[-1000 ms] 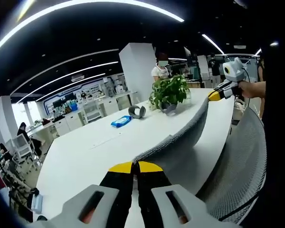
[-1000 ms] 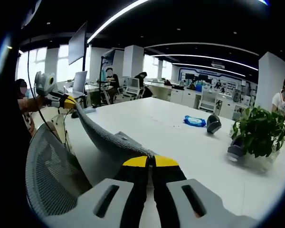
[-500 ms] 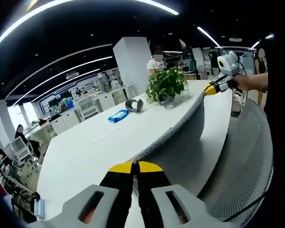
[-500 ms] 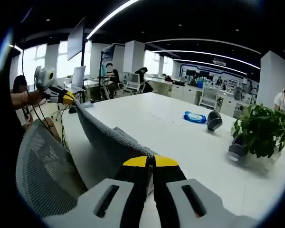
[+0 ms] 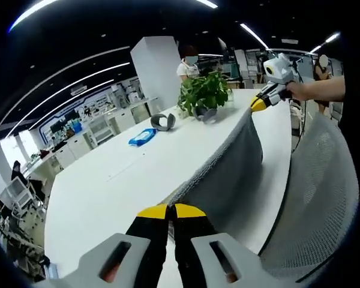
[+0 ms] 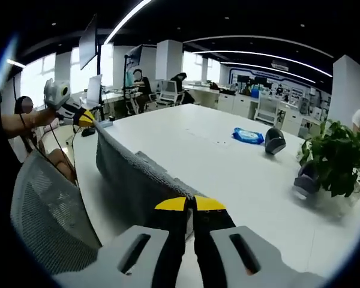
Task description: Fold the towel on the table until its edges align and the towel forms a compact rectangular stack.
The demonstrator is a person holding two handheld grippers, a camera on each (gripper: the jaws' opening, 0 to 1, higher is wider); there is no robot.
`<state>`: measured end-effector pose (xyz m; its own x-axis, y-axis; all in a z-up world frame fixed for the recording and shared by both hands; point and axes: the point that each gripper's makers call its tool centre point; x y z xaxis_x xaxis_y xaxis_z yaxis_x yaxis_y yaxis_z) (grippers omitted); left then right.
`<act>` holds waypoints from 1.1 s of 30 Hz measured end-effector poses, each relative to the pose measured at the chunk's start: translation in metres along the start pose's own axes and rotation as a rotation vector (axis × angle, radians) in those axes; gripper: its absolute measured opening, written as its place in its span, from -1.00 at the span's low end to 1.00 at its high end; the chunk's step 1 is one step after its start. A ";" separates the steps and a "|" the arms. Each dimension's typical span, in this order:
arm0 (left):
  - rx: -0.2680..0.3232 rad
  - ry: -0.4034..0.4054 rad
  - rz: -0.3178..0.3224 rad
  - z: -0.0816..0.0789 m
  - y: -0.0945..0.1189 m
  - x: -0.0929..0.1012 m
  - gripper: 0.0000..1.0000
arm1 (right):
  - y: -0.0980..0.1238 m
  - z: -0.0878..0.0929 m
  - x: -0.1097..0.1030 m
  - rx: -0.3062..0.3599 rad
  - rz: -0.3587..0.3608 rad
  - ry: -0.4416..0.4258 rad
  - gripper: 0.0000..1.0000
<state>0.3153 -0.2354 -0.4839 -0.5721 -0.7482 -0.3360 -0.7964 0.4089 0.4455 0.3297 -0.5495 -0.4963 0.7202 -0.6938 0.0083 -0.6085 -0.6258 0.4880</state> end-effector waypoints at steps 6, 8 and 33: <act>-0.026 -0.024 0.031 0.006 -0.020 -0.004 -0.96 | -0.015 0.010 0.013 -0.044 -0.014 -0.019 -1.00; -0.036 -0.032 0.039 0.008 -0.028 -0.008 -0.96 | -0.020 0.012 0.016 -0.058 -0.018 -0.023 -1.00; -0.232 -0.041 0.113 0.058 -0.121 -0.031 -0.96 | -0.103 0.060 0.060 -0.301 -0.055 -0.077 -1.00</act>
Point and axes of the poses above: the point that each gripper's makers call its tool centre point, and the gripper's own axes: y roughly backward along the fingers, x roughly to its right, z roughly out of its underside, and after that the axes turned 6 degrees about -z, right-handed
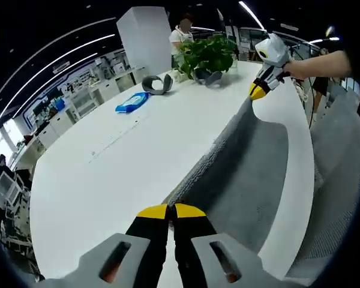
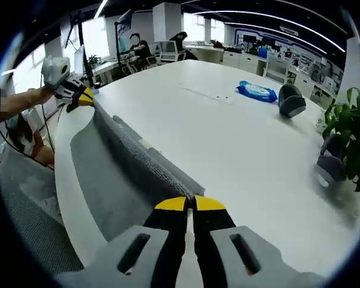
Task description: Fold the towel on the table until its edges align and the towel forms a compact rectangular stack.
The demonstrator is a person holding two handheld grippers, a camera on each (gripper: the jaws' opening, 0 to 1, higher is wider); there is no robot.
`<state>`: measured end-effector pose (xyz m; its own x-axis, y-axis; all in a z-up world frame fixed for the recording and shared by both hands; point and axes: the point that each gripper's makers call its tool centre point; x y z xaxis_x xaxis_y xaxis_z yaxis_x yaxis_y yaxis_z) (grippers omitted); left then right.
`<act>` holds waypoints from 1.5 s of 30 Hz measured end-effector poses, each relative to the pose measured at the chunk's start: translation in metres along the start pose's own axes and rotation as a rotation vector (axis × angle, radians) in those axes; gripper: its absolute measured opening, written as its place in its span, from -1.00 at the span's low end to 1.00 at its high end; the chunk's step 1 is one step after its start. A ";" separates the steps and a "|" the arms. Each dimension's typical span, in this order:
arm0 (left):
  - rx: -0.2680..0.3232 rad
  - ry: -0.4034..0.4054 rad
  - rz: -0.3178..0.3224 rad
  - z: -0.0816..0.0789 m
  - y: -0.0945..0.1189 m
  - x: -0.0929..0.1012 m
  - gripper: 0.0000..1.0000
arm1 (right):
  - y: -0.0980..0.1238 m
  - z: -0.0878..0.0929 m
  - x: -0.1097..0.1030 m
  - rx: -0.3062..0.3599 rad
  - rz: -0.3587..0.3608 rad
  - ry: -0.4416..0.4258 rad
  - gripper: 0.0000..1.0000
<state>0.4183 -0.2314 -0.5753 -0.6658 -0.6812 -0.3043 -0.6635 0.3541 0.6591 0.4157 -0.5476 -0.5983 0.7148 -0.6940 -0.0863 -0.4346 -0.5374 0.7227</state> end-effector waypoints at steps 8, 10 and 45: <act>-0.079 -0.014 0.038 0.025 -0.035 -0.002 -0.96 | -0.020 0.007 0.009 -0.077 0.022 0.035 -0.99; -0.086 -0.004 0.038 0.027 -0.041 -0.004 -0.96 | -0.025 0.010 0.011 -0.109 0.025 0.071 -0.99; 0.051 0.019 0.132 -0.015 -0.017 0.123 -0.68 | -0.026 0.023 -0.026 -0.012 -0.043 0.010 -1.00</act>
Point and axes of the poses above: the point that each gripper's makers call its tool centre point, and the gripper's own axes: y roughly backward along the fingers, x roughly to its right, z roughly out of its underside, and after that the axes turned 6 degrees about -z, right-handed
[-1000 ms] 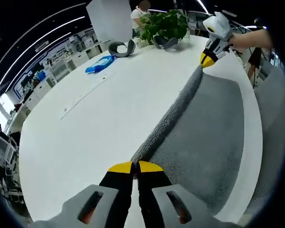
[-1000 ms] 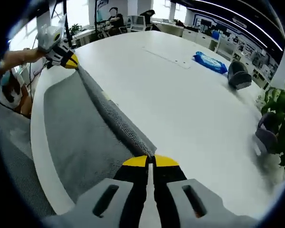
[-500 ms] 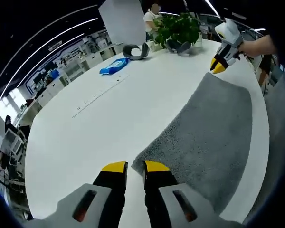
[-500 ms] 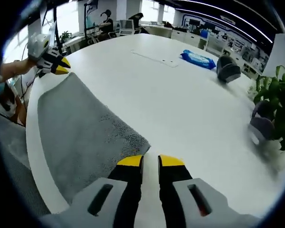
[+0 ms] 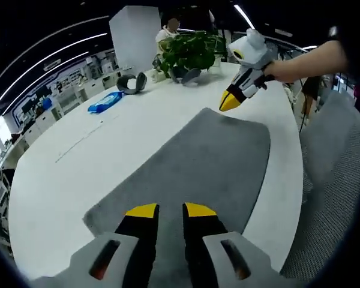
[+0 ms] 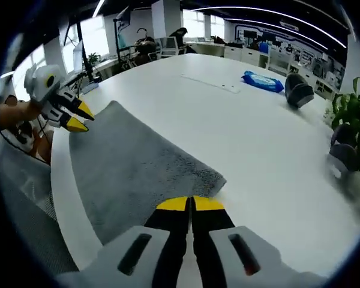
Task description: Fold the towel on the table until its edges align and the towel forms a compact rectangular stack.
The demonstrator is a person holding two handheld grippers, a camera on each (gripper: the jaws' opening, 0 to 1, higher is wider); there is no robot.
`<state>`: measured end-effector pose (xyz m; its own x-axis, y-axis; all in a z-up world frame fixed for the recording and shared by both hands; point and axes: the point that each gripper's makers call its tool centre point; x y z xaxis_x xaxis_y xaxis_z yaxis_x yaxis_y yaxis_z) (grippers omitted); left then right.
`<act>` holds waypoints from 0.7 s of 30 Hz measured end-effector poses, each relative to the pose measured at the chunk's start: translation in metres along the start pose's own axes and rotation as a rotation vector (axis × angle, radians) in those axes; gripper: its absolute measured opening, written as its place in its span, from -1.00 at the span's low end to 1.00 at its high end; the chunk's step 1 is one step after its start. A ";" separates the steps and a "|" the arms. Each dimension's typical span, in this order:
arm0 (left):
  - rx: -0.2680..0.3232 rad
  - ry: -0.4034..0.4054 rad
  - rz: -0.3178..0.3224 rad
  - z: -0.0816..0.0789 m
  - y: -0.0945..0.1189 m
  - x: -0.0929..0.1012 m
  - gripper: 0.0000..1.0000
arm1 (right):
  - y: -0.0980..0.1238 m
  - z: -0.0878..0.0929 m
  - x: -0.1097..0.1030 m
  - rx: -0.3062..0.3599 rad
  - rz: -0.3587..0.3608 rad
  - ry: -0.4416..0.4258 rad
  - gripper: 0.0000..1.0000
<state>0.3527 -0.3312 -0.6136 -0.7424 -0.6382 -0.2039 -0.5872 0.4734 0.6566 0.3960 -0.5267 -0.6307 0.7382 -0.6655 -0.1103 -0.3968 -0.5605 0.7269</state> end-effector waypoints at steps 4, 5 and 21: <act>-0.003 0.008 0.062 -0.004 -0.008 0.031 -0.72 | -0.009 0.005 -0.014 -0.031 -0.027 0.034 -1.00; -0.005 0.004 0.070 -0.004 -0.010 0.036 -0.72 | -0.011 0.008 -0.017 -0.052 -0.032 0.054 -1.00; -0.078 -0.105 0.072 0.012 -0.026 0.066 -0.77 | -0.022 0.024 -0.017 -0.256 0.040 0.423 -1.00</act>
Point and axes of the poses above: the point that each gripper's makers call its tool centre point, and the gripper's own axes: y roughly backward along the fingers, x roughly to its right, z roughly out of its underside, and after that the axes turned 6 degrees about -z, right-handed
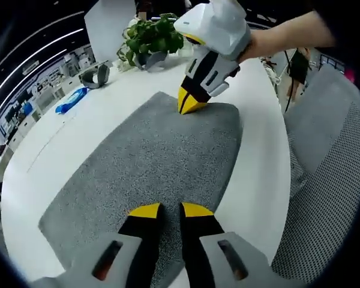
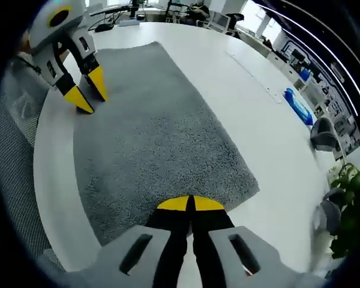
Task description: Fold the towel on the table until its edges align and the towel forms a compact rectangular stack.
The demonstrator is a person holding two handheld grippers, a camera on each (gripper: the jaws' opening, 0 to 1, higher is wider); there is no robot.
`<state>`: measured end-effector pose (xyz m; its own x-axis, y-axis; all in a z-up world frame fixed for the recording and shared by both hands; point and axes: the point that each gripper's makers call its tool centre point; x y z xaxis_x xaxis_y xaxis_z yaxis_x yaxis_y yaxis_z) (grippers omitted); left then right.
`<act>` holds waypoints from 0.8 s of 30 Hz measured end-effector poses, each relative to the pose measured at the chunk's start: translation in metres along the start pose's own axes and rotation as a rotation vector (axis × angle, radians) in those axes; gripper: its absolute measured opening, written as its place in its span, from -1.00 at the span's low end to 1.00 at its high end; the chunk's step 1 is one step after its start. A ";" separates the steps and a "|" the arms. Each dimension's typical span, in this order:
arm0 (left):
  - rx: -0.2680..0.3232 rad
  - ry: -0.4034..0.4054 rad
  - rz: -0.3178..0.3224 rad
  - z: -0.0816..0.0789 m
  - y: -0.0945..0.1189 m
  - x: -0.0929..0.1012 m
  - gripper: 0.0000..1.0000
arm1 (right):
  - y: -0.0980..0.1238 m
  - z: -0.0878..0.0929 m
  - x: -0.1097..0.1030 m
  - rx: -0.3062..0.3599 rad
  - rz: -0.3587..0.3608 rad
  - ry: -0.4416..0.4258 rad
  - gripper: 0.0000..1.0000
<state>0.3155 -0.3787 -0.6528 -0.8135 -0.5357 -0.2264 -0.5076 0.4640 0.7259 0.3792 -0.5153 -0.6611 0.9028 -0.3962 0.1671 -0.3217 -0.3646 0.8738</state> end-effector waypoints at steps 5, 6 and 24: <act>-0.002 -0.160 -0.016 -0.001 0.000 0.003 -0.84 | 0.001 0.002 -0.003 -0.029 -0.066 -0.084 -1.00; -0.006 -0.178 -0.020 -0.001 0.000 0.004 -0.84 | 0.001 0.002 -0.004 -0.035 -0.069 -0.081 -1.00; -0.046 -0.287 -0.088 0.003 0.000 -0.006 -0.91 | 0.013 0.015 -0.032 -0.094 -0.043 0.015 -1.00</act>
<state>0.3193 -0.3734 -0.6532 -0.8171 -0.3484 -0.4593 -0.5718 0.3886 0.7225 0.3417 -0.5201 -0.6621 0.9195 -0.3692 0.1348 -0.2552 -0.3002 0.9191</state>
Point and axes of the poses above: the point that each gripper's makers call its tool centre point, and the gripper's own axes: y roughly backward along the fingers, x roughly to its right, z roughly out of its underside, and after that the axes turned 6 degrees about -z, right-handed
